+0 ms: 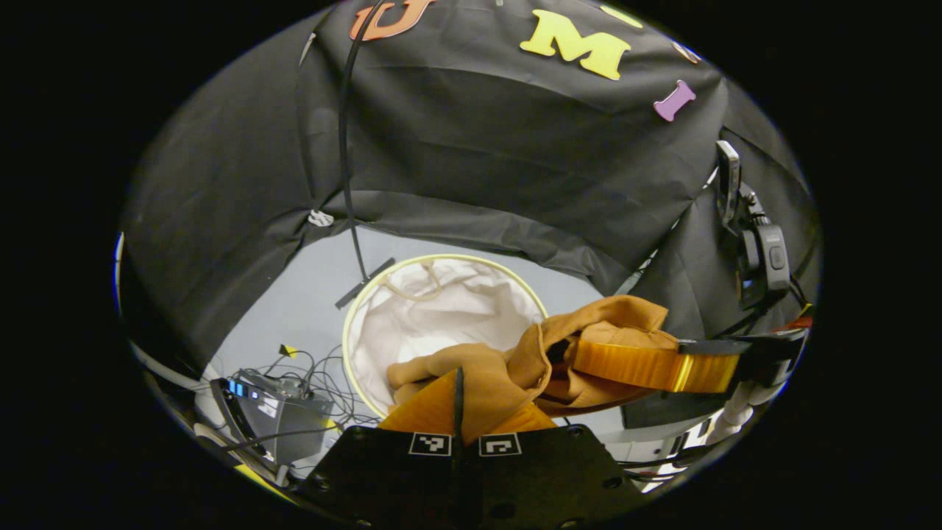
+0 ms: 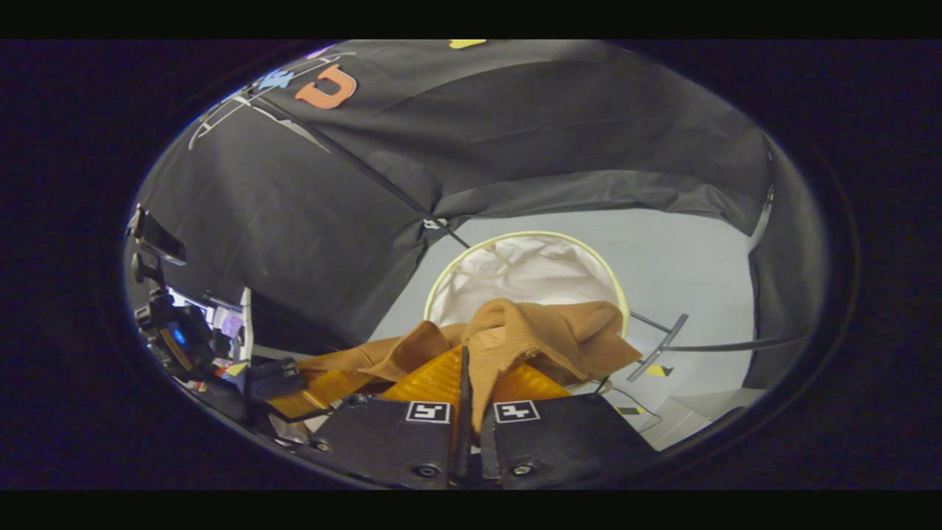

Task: Grasp the clothes on the hanger with both hands and then place them into the laundry hamper below.

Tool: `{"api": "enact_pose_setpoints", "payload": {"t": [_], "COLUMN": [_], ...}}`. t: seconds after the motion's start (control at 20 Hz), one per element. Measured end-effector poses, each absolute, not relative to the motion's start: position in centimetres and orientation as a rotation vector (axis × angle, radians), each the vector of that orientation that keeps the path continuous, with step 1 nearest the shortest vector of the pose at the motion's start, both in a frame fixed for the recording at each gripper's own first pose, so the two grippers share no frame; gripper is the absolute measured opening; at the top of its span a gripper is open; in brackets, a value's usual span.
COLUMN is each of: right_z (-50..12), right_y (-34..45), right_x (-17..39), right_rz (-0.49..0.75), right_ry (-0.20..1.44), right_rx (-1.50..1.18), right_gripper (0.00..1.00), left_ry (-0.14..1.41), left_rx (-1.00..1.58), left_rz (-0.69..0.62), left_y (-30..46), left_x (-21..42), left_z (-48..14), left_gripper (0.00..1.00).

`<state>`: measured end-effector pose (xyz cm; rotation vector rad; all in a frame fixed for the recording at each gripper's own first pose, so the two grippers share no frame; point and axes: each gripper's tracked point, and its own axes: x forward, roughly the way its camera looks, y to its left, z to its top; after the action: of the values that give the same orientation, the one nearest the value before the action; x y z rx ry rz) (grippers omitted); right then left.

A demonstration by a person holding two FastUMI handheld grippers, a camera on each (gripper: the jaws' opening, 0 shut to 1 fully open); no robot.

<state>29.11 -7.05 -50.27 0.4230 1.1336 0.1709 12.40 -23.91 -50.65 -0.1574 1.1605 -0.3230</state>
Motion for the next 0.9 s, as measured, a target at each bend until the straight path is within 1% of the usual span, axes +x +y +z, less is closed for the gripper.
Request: {"api": "enact_pose_setpoints", "payload": {"t": [0.05,0.1,0.15,0.2,0.3,0.35,0.4,0.45,0.5,0.55,0.6,0.65,0.7,0.75,0.9], "right_z": [-50.1,-49.9,-49.9,-49.8,-49.7,-49.5,-49.5,-49.1,-48.9,-48.7,-48.5,-48.6,-48.8,-49.0,-49.4], "right_y": [-7.1,-7.2,-7.4,-7.4,-7.5,-7.3,-7.4,-7.6,-8.0,-8.3,-8.3,-8.2,-8.1,-8.2,-8.2], "right_x": [29.4,29.9,29.8,29.8,29.8,29.8,29.6,29.9,29.9,30.1,30.2,30.3,30.2,30.2,29.7], "right_rz": [0.165,0.157,0.152,0.152,0.155,0.158,0.16,0.164,0.163,0.162,0.16,0.154,0.151,0.144,0.134], "right_ry": [1.128,1.122,1.117,1.118,1.12,1.118,1.114,1.104,1.099,1.097,1.096,1.093,1.093,1.095,1.117], "right_rx": [0.418,0.408,0.401,0.389,0.356,0.34,0.326,0.316,0.3,0.289,0.282,0.279,0.275,0.269,0.285], "right_gripper": [0.09,0.1,0.1,0.1,0.13,0.2,0.24,0.32,0.34,0.46,0.52,0.65,0.67,0.76,0.77], "left_ry": [1.164,1.168,1.168,1.171,1.165,1.162,1.158,1.159,1.159,1.162,1.167,1.175,1.18,1.185,1.196], "left_rx": [-0.159,-0.167,-0.17,-0.169,-0.161,-0.153,-0.157,-0.16,-0.164,-0.158,-0.157,-0.149,-0.141,-0.137,-0.124], "left_rz": [-0.313,-0.305,-0.295,-0.29,-0.297,-0.301,-0.309,-0.31,-0.313,-0.303,-0.3,-0.289,-0.283,-0.279,-0.272], "left_y": [-23.9,-23.8,-23.7,-23.6,-23.8,-23.6,-23.7,-23.7,-23.8,-23.6,-23.5,-23.2,-23.0,-22.9,-22.3], "left_x": [12.5,12.5,12.5,12.5,12.7,12.8,12.9,12.8,12.9,12.8,12.8,12.6,12.3,12.2,11.6], "left_z": [-50.9,-51.0,-50.9,-50.6,-50.3,-50.6,-50.5,-50.7,-50.7,-50.8,-50.8,-50.9,-51.1,-51.1,-51.4], "left_gripper": [0.0,0.06,0.06,0.0,0.02,0.0,0.06,0.25,0.44,0.63,0.81,1.0,1.0,0.95,0.95]}}
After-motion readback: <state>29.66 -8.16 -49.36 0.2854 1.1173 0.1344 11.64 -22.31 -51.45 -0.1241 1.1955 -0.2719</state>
